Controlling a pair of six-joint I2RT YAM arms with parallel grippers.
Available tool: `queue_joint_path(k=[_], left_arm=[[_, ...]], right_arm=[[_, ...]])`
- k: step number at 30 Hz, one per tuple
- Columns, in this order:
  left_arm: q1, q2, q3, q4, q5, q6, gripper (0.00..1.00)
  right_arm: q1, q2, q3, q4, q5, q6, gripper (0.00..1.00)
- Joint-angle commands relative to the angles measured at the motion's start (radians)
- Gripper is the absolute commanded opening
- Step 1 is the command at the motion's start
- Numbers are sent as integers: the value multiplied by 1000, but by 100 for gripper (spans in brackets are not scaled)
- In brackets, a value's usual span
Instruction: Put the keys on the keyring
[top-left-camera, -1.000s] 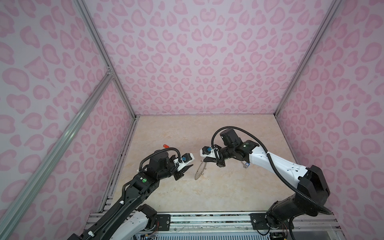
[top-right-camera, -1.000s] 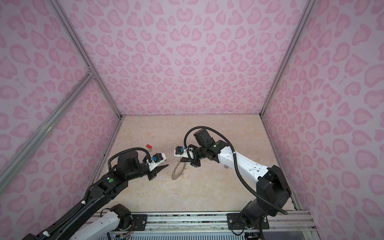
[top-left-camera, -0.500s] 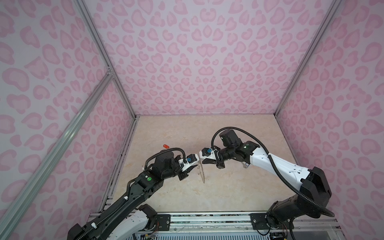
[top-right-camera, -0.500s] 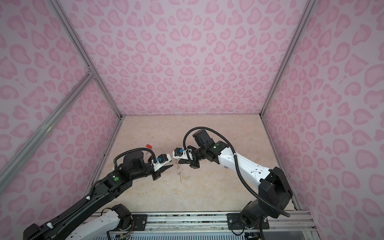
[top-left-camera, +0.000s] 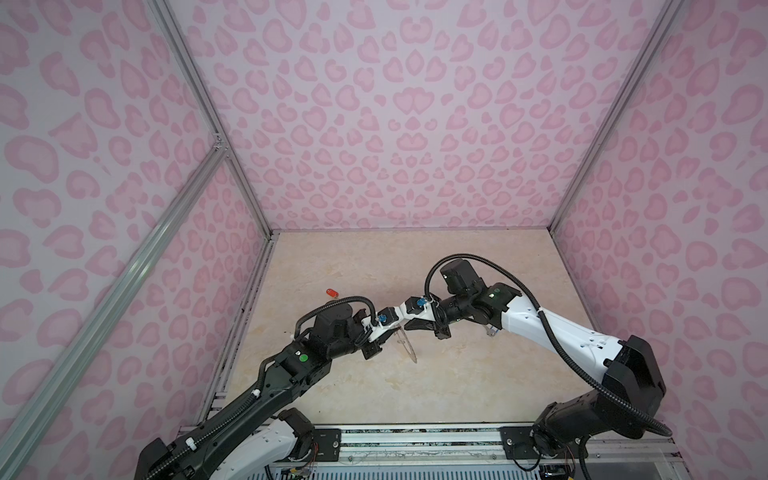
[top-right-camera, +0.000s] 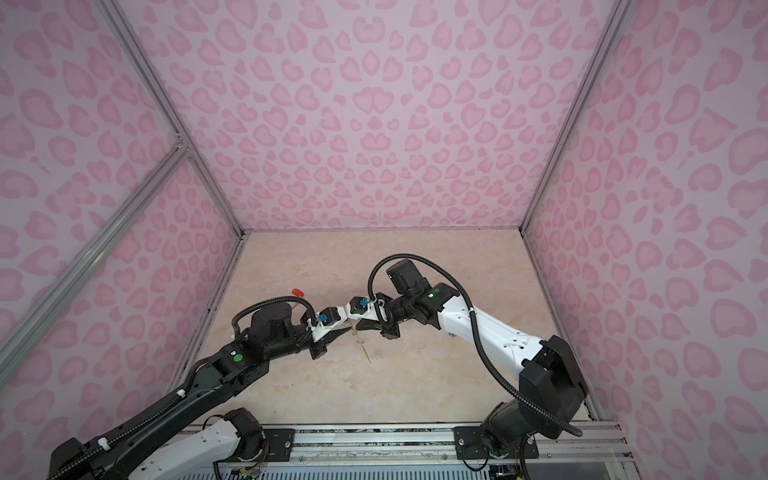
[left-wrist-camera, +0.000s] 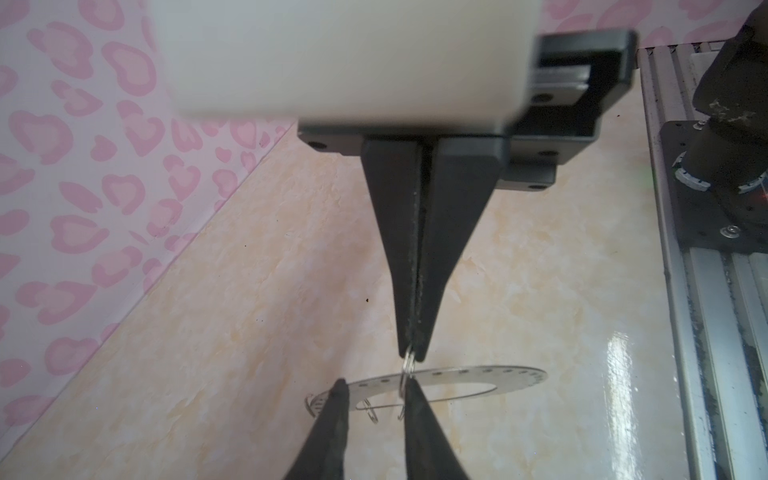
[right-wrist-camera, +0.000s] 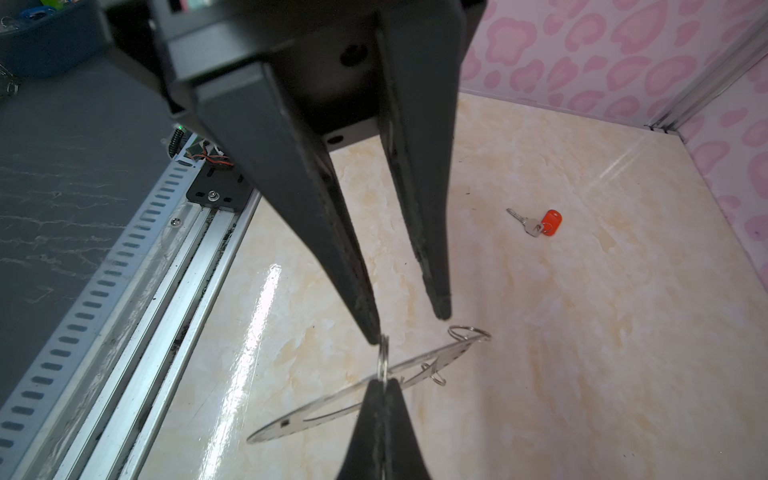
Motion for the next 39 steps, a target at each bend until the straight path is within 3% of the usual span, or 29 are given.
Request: queue_joint_path(k=[1, 14, 31, 39], left_arm=[[-6, 4, -4, 33, 0, -1, 26], [-12, 6, -11, 36, 6, 6, 25], [-21, 25, 0, 40, 36, 8, 15], [-23, 38, 6, 40, 51, 14, 4]], right_arm=[[1, -6, -7, 13, -21, 1, 0], [2, -17, -10, 6, -28, -10, 0], [2, -15, 2, 4, -47, -13, 0], [2, -21, 1, 13, -66, -25, 0]])
